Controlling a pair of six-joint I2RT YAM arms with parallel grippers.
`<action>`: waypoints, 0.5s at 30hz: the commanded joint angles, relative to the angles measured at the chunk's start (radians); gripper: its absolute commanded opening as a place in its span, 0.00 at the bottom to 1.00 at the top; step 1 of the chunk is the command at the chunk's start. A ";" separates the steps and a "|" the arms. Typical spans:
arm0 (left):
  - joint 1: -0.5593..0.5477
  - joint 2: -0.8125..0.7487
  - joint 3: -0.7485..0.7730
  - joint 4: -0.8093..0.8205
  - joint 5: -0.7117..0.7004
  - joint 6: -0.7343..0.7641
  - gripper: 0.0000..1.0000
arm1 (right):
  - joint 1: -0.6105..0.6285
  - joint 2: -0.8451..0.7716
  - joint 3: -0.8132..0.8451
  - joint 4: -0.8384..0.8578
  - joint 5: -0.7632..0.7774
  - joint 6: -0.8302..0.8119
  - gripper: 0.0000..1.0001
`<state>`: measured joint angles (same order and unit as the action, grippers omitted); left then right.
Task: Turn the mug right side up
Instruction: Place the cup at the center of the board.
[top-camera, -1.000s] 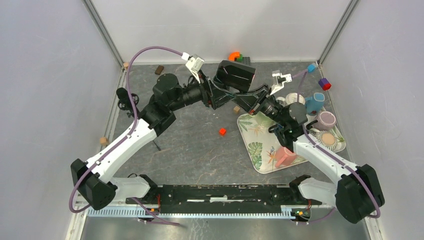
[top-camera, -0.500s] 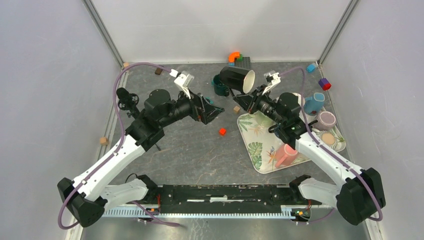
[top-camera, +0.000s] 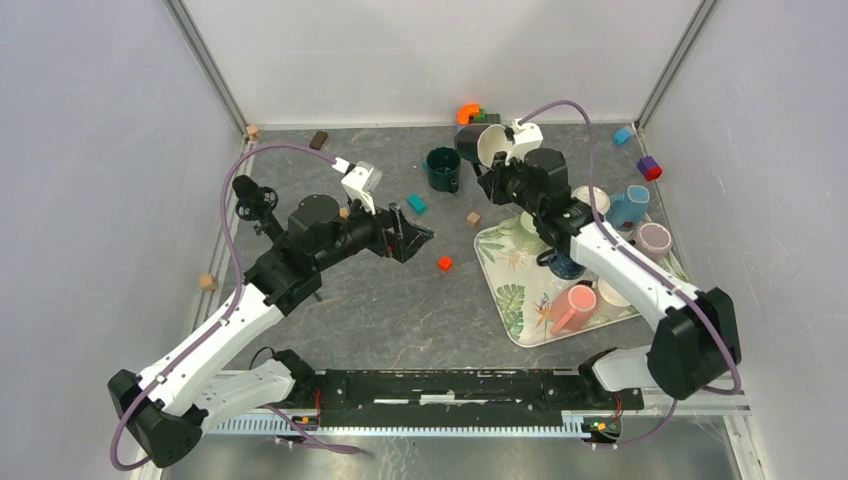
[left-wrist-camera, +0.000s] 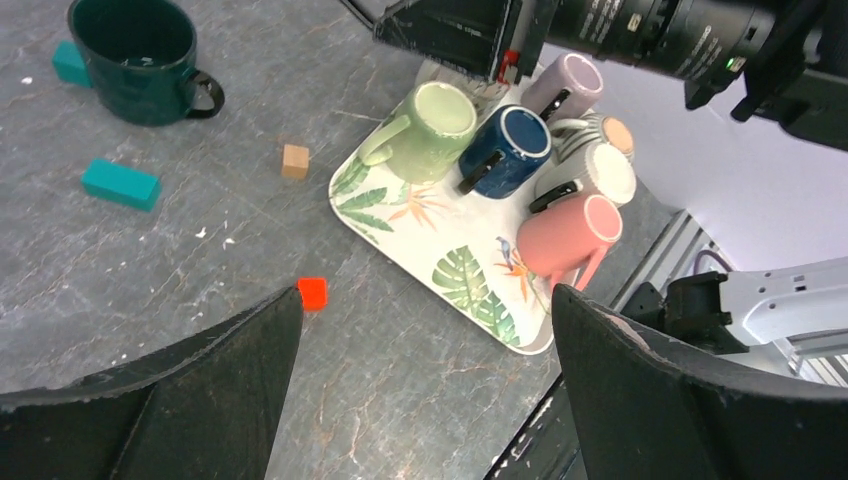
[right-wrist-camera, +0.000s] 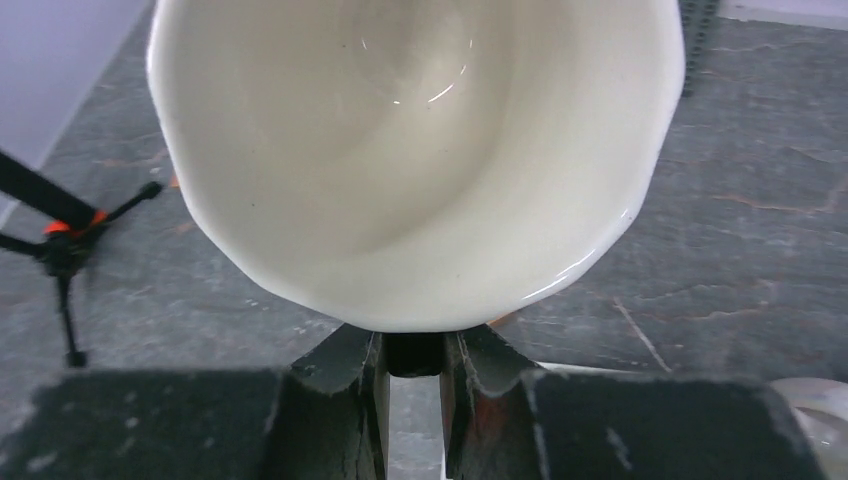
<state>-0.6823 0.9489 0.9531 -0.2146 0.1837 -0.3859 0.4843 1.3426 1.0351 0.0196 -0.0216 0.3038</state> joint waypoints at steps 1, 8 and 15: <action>-0.002 -0.017 -0.027 -0.009 -0.055 0.045 1.00 | 0.004 0.059 0.135 0.022 0.142 -0.068 0.00; -0.002 0.005 -0.062 0.002 -0.044 0.060 1.00 | -0.007 0.211 0.255 -0.060 0.236 -0.097 0.00; -0.002 -0.012 -0.082 -0.011 -0.047 0.079 1.00 | -0.045 0.350 0.362 -0.137 0.238 -0.102 0.00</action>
<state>-0.6823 0.9565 0.8822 -0.2386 0.1535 -0.3622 0.4637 1.6642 1.2842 -0.1841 0.1806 0.2211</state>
